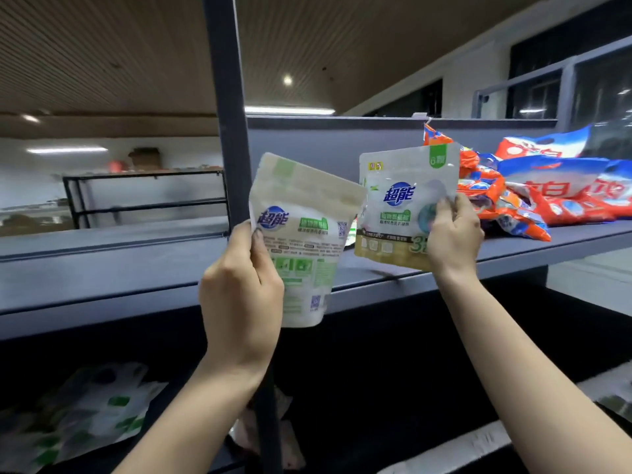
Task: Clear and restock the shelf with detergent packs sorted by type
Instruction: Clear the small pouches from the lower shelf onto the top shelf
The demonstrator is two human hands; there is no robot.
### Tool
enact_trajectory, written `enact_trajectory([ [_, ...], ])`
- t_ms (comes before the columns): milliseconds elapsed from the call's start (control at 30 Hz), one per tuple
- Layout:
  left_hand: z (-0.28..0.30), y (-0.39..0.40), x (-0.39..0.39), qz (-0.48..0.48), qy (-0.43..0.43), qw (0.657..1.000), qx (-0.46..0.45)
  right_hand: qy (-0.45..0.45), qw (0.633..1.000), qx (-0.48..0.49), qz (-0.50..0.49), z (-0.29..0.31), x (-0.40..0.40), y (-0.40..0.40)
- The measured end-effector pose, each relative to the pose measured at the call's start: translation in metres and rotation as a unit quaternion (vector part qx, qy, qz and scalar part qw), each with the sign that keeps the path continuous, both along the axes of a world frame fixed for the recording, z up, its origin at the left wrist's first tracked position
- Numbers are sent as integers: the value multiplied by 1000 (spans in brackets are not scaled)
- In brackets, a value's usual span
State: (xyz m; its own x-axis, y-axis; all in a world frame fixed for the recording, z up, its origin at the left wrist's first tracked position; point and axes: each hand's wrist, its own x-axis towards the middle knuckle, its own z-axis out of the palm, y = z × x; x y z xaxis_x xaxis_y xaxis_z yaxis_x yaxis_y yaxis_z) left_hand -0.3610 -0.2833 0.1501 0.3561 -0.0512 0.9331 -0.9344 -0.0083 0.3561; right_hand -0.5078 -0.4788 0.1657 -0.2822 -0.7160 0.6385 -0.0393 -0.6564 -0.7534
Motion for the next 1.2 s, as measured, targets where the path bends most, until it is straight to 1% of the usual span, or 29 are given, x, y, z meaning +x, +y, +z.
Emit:
enact_trajectory([
  [133,12,-30,-13,51,1,999,-11,-8,998,-62,29,21,20,-51],
  [233,15,-46,-17,76,15,997,-9,-11,993,-107,55,32,52,-87],
  [267,16,-51,-18,83,21,996,-8,14,988,-131,77,33,64,-99],
  [300,17,-54,-19,92,23,995,-7,78,980,-154,103,31,76,-113],
  [333,18,-59,-19,103,22,994,-9,195,958,-168,123,26,87,-131],
  [367,20,-63,-19,115,18,993,-12,345,915,-157,138,20,95,-146],
  [400,22,-67,-18,127,14,992,-19,488,850,-127,150,12,100,-159],
  [433,24,-72,-18,138,9,990,-27,591,785,-86,164,4,103,-169],
  [467,28,-78,-17,151,4,988,-34,642,743,-64,181,-2,104,-176],
  [500,31,-85,-17,164,-5,986,-36,655,728,-56,193,-3,103,-178],
  [600,43,-113,-13,217,-60,974,-35,648,737,-67,181,2,93,-174],
  [667,53,-141,-6,218,-74,973,-23,640,745,-66,179,5,82,-168],
  [767,70,-188,17,214,-72,974,-11,620,756,-62,202,0,61,-157],
  [833,76,-219,37,234,-97,967,3,601,771,-74,198,-6,51,-153],
  [867,77,-236,45,236,-118,964,27,587,782,-78,192,-8,46,-151],
  [900,76,-252,50,224,-127,962,90,576,792,-76,190,-10,42,-150],
  [933,73,-266,53,201,-110,954,192,566,798,-73,192,-13,39,-149],
  [967,66,-278,55,181,-76,928,316,563,800,-69,196,-15,36,-147],
  [1000,58,-288,58,164,-46,889,425,564,799,-65,199,-17,34,-147],
  [1033,49,-294,60,149,-23,847,511,568,796,-60,201,-18,33,-146],
  [1067,42,-295,60,136,-3,814,565,572,793,-56,201,-19,32,-146],
  [1100,38,-291,59,125,12,801,585,575,791,-53,201,-19,31,-145],
  [1133,35,-287,58,118,23,805,581,576,791,-51,200,-19,31,-144],
  [1200,37,-274,52,112,45,826,551,569,796,-49,199,-18,30,-141],
])
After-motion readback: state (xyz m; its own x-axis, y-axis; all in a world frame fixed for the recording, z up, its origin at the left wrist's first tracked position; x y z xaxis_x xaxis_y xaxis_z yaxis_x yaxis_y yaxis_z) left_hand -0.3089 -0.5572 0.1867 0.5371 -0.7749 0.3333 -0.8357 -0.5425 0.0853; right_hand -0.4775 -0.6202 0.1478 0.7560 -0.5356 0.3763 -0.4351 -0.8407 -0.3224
